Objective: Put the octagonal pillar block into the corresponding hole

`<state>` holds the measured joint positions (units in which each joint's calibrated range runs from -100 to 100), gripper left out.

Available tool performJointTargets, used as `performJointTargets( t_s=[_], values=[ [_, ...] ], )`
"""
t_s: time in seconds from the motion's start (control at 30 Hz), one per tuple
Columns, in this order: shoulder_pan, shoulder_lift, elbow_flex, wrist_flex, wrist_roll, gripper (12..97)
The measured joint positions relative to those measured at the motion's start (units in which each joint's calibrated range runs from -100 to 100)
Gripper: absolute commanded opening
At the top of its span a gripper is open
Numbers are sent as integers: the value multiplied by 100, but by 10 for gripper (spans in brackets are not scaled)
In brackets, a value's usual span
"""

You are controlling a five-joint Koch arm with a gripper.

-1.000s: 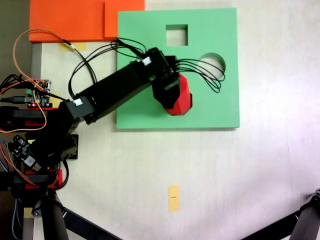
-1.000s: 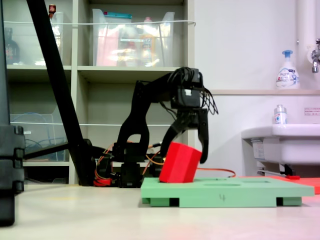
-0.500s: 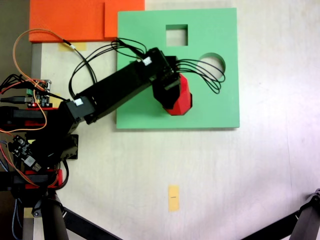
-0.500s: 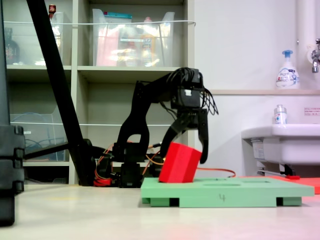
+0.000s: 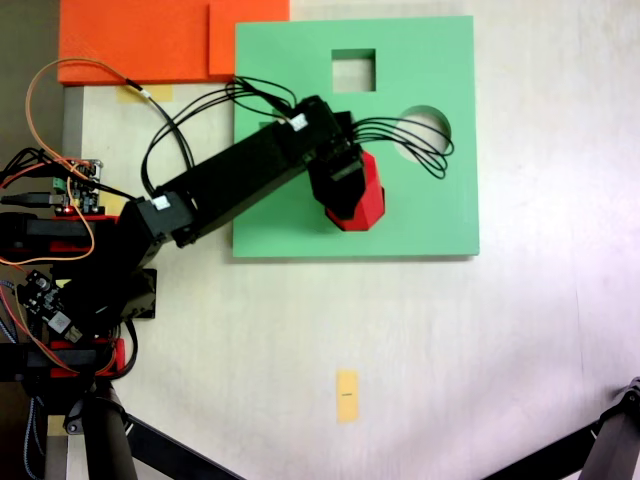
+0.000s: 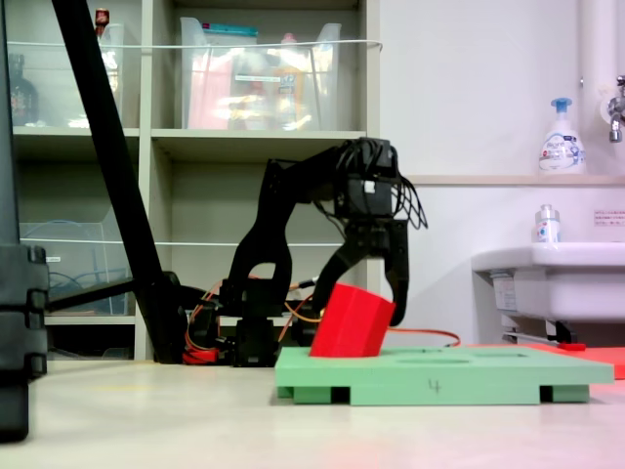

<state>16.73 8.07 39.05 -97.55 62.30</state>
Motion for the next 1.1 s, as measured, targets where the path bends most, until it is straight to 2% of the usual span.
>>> performJointTargets(
  t_s=[0.43, 1.1],
  values=[
    [-15, -383, -480, 49, -10, 536],
    [-234, -752, -941, 78, -117, 554]
  ],
)
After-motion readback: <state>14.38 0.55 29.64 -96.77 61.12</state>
